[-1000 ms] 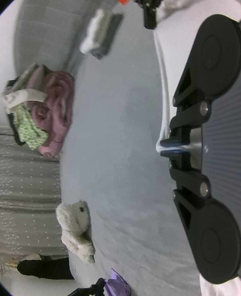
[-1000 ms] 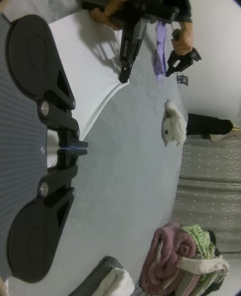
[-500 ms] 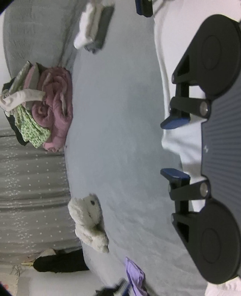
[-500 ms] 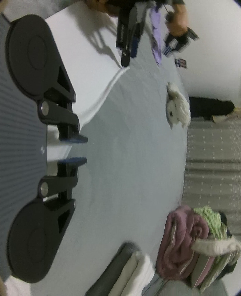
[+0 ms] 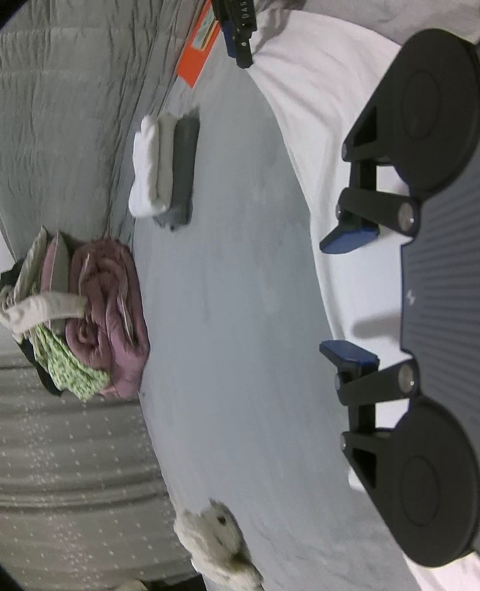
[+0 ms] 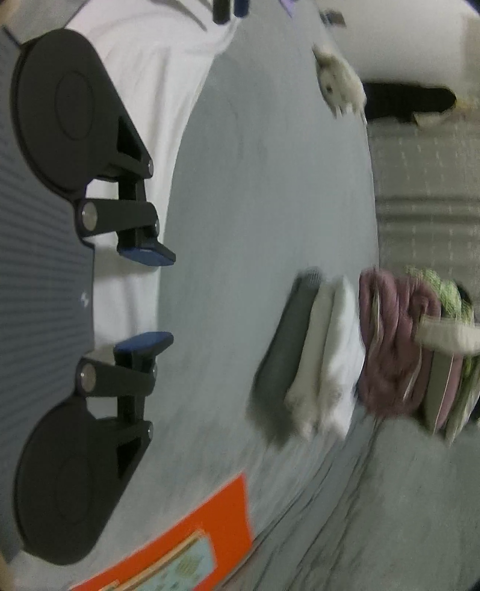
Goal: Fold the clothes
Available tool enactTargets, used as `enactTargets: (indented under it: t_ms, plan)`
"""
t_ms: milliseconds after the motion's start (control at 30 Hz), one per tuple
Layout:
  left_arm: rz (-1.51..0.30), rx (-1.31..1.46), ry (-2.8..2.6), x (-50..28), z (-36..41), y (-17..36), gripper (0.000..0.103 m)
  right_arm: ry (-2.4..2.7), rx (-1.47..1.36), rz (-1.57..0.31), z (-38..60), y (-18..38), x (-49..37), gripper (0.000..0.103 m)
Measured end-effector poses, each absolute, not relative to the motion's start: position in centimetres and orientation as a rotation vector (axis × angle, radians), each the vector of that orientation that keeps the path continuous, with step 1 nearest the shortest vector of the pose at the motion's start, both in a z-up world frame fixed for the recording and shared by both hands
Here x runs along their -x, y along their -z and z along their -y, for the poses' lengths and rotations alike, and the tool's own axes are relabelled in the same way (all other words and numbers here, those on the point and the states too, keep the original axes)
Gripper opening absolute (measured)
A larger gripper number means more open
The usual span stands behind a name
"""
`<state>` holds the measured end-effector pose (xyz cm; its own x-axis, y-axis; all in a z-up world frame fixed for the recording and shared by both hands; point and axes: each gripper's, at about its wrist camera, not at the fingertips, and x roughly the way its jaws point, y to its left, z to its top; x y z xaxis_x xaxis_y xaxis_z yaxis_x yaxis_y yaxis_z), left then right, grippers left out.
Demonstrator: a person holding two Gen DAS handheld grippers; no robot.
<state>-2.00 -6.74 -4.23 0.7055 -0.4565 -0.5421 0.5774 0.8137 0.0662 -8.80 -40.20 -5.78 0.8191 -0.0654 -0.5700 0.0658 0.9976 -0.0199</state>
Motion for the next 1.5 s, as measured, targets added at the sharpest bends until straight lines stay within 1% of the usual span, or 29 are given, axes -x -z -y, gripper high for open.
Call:
enactTargets:
  t_ms: [167,333,367,400,433,467,500,633,667,767,833,1000,1067,1133,1167,1200,1333,1400,1500]
  plan:
    - [-0.539,-0.253,0.577,1.8,7.4,5.0,0.053,0.102,-0.081,-0.611,42.6,5.9,9.6,0.051]
    - [-0.546,-0.264,0.569,1.7,7.8,5.6,0.054,0.108,-0.141,-0.611,43.2,6.3,9.2,0.051]
    - [-0.548,-0.266,0.568,1.6,7.8,5.8,0.054,0.106,-0.138,-0.616,43.0,6.5,9.0,0.045]
    - [-0.549,-0.269,0.566,1.6,7.9,5.9,0.055,0.104,-0.133,-0.620,42.8,6.8,8.8,0.023]
    - [-0.550,-0.268,0.566,1.6,8.0,5.9,0.055,0.092,-0.098,-0.617,42.1,6.8,8.8,0.009]
    - [-0.550,-0.267,0.566,1.6,8.0,5.9,0.055,0.082,-0.064,-0.614,41.5,6.8,8.8,0.006]
    - [-0.550,-0.267,0.565,1.6,8.1,5.9,0.055,0.107,-0.034,-0.597,41.1,6.6,9.1,0.006]
    - [-0.549,-0.267,0.561,1.6,8.1,5.9,0.056,0.202,0.048,-0.531,40.2,5.8,10.1,0.005]
    - [-0.550,-0.266,0.560,1.6,8.1,5.9,0.057,0.208,0.065,-0.541,40.3,6.0,10.0,0.004]
    - [-0.555,-0.261,0.556,1.5,8.1,6.0,0.059,0.222,0.103,-0.602,40.4,7.3,9.2,0.004]
    - [-0.554,-0.265,0.551,1.6,8.0,5.8,0.061,0.239,0.151,-0.603,39.9,7.9,9.0,0.004]
    - [-0.550,-0.278,0.539,1.9,7.7,5.2,0.061,0.239,0.151,-0.595,39.1,7.2,9.5,0.007]
    - [-0.548,-0.283,0.533,2.0,7.6,5.0,0.061,0.224,0.140,-0.590,38.9,6.8,9.6,0.017]
    - [-0.550,-0.277,0.529,2.1,7.1,4.7,0.061,0.194,0.131,-0.574,38.6,6.1,9.4,0.021]
    - [-0.553,-0.268,0.528,2.2,6.7,4.5,0.061,0.175,0.126,-0.566,38.4,5.7,9.3,0.032]
    - [-0.557,-0.260,0.527,2.2,6.3,4.3,0.061,0.148,0.117,-0.553,37.9,5.2,9.4,0.040]
    - [-0.571,-0.230,0.531,2.6,4.5,3.4,0.059,-0.022,0.076,-0.530,35.8,4.0,9.5,0.040]
    - [-0.584,-0.241,0.541,3.1,3.5,3.0,0.052,-0.089,0.095,-0.539,34.4,3.9,9.5,0.040]
    - [-0.590,-0.280,0.545,3.9,2.0,2.2,0.051,-0.167,0.112,-0.562,32.7,3.9,9.3,0.040]
